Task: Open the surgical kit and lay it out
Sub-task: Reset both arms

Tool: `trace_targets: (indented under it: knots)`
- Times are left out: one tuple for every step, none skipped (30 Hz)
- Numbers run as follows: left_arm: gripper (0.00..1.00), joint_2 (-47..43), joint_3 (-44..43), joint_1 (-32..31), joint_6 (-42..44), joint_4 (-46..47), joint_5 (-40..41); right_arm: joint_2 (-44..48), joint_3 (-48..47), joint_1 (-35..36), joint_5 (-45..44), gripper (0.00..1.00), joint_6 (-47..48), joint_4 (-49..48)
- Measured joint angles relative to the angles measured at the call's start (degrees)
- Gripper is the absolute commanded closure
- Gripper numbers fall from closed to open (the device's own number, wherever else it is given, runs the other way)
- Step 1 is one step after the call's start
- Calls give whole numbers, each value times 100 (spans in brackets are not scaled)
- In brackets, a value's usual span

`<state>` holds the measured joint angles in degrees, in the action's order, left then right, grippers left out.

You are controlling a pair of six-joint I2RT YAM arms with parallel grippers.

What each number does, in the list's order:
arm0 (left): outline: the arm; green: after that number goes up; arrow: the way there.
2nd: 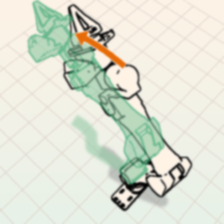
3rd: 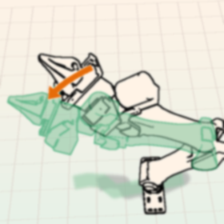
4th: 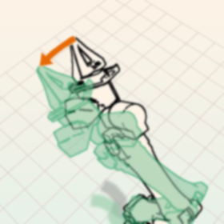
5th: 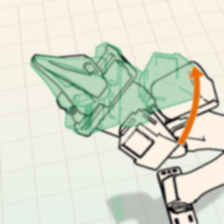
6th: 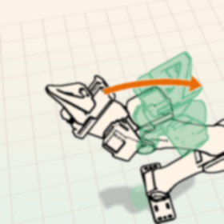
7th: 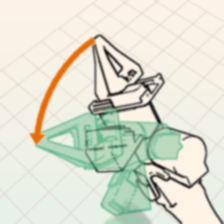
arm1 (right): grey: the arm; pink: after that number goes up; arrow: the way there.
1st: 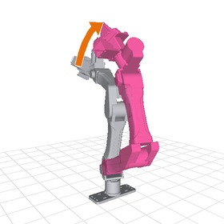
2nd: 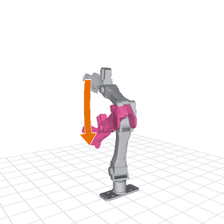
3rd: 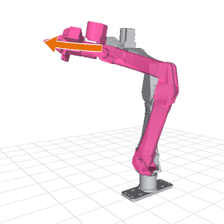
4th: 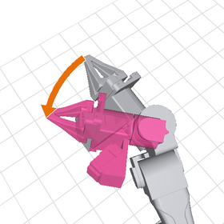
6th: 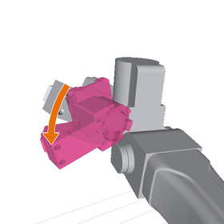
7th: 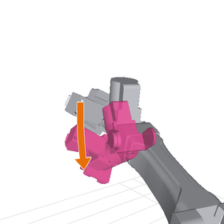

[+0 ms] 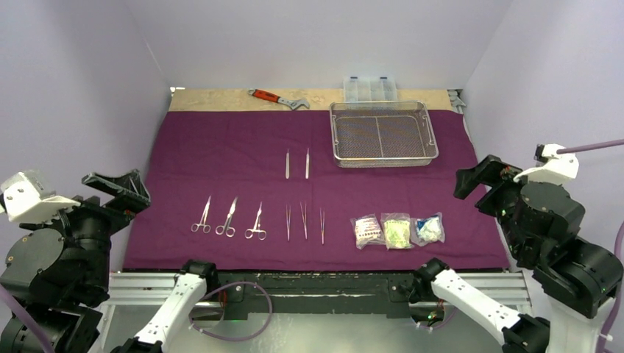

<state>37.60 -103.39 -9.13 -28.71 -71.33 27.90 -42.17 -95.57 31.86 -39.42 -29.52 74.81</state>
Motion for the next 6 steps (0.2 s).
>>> trace_targets:
  knots:
    - [1, -20, -20, 0, 0, -66, 11, 35, 0, 0, -9, 1, -31, 44]
    - [1, -31, -33, 0, 0, -129, 26, 74, 0, 0, -9, 1, -63, 90]
    - [1, -31, -35, 0, -2, -181, 39, 98, 0, 0, -11, 1, -98, 127]
    - [1, -31, -35, 2, 0, -245, 42, 105, 0, 0, -9, 1, -125, 160]
    - [1, -28, -35, 0, -2, -293, 42, 107, 0, 0, -9, 1, -146, 177]
    - [1, -28, -35, 0, -2, -350, 42, 105, 0, 0, -9, 1, -166, 188]
